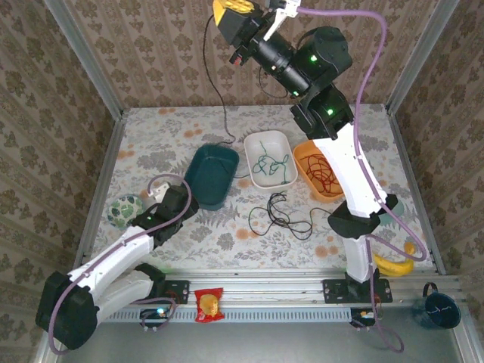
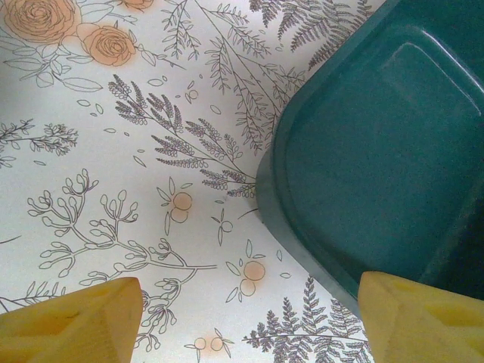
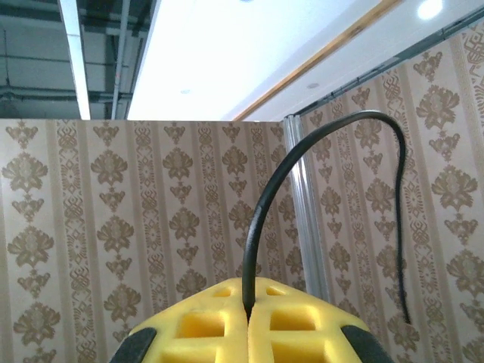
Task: Untangle the cables
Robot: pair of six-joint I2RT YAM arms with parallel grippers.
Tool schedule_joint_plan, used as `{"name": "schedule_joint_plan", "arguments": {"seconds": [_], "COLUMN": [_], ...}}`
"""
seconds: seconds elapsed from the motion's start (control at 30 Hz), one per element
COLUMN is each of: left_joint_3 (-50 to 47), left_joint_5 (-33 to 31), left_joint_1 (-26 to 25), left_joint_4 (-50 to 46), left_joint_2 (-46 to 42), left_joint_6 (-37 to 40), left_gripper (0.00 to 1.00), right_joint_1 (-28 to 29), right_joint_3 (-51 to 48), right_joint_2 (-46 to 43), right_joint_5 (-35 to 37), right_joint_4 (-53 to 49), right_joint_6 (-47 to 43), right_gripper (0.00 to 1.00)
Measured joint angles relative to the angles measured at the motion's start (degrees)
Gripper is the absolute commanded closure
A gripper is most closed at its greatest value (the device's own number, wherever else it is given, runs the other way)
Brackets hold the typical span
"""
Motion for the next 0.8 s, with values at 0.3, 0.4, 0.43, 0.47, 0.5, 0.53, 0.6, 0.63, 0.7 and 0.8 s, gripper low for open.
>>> {"name": "schedule_joint_plan", "arguments": {"seconds": [0.3, 0.4, 0.43, 0.47, 0.5, 0.53, 0.6, 0.63, 0.7, 0.8], "left_joint_3": [0.0, 0.0, 0.0, 0.0, 0.0, -0.1, -0.1, -0.1, -0.2, -0.6], "left_joint_5": [0.8, 1.2, 1.2, 1.4, 1.6, 1.7, 1.8, 1.8, 2.0, 2.0], "left_joint_1": [1.2, 1.3, 1.3, 1.3, 1.3, 1.3, 1.3, 1.3, 1.3, 1.3], "left_joint_4": [1.7, 2.6, 2.9, 3.3, 3.7, 3.9, 4.2, 4.2, 4.2, 4.1], "left_joint_2": [3.4, 3.7, 3.7, 3.7, 3.7, 3.7, 3.7, 3.7, 3.6, 2.4], "left_joint_6": [0.0, 0.0, 0.0, -0.1, -0.1, -0.1, -0.1, -0.1, -0.1, -0.5], "left_gripper": [0.24, 0.24, 0.24, 0.24, 0.24, 0.24, 0.24, 0.24, 0.24, 0.24], "right_joint_1": [-1.3, -1.8, -2.0, -2.2, -2.4, -2.6, -2.8, -2.8, -2.8, -2.8], "right_joint_3": [0.5, -0.1, -1.2, -2.7, -4.5, -6.7, -12.3, -14.9, -22.3, -34.4], "right_joint_2": [0.5, 0.9, 0.9, 1.1, 1.5, 1.9, 3.4, 4.2, 5.7, 6.9], "right_joint_5": [-4.8, -7.8, -9.1, -10.3, -11.6, -12.7, -14.6, -15.2, -15.8, -15.6], "right_joint_4": [5.2, 4.5, 4.5, 4.5, 4.7, 5.0, 5.9, 6.6, 7.5, 8.7], "right_joint_6": [7.9, 10.7, 11.7, 12.8, 14.1, 15.4, 18.2, 19.2, 21.2, 22.9], "right_gripper": [1.00, 1.00, 1.00, 1.00, 1.00, 1.00, 1.00, 1.00, 1.00, 1.00]}}
